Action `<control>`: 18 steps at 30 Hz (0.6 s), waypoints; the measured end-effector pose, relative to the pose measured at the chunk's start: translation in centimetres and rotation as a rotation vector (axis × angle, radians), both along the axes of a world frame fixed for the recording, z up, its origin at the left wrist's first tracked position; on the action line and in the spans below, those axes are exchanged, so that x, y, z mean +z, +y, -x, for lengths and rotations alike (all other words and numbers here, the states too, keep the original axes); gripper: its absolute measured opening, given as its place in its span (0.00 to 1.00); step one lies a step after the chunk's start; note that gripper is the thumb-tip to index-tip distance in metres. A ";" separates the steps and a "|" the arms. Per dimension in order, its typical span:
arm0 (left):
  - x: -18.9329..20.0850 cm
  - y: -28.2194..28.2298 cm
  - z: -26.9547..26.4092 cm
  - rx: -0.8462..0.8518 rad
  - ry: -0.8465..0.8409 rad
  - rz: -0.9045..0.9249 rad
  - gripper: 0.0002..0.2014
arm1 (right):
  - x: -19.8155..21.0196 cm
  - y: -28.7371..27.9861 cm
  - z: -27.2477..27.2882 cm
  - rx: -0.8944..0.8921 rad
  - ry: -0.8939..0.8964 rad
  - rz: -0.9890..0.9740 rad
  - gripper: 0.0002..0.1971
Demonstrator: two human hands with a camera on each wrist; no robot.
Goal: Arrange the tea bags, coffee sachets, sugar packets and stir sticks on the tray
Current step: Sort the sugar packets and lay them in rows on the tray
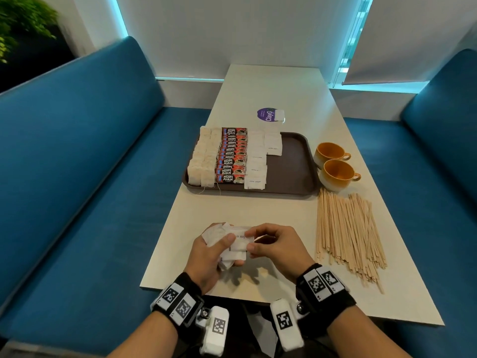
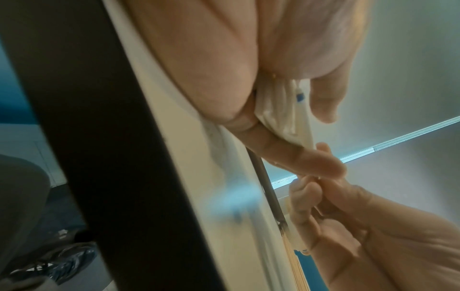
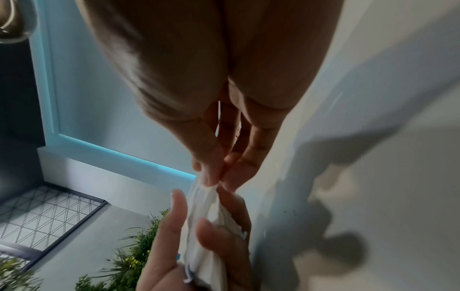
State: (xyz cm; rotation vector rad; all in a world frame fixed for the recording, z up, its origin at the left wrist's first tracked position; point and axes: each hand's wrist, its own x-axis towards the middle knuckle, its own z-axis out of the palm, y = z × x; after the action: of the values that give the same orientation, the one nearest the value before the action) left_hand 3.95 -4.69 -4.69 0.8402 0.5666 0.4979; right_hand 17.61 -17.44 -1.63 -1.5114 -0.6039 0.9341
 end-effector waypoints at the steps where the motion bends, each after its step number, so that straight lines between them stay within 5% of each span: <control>1: 0.0 0.1 0.0 -0.012 0.004 0.004 0.17 | 0.1 0.0 0.0 0.004 -0.014 0.004 0.14; 8: 0.0 0.3 -0.2 -0.014 0.032 0.062 0.09 | 0.4 -0.1 -0.7 0.013 -0.063 -0.003 0.21; 18: -1.0 0.6 -0.1 -0.051 -0.089 -0.010 0.28 | 2.6 2.7 -7.8 -0.227 -0.022 0.001 0.15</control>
State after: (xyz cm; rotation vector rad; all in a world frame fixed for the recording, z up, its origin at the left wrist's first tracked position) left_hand 4.08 -4.07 -5.67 0.8357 0.4605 0.4895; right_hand 25.42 -14.70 0.97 -1.5567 -0.4366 0.7440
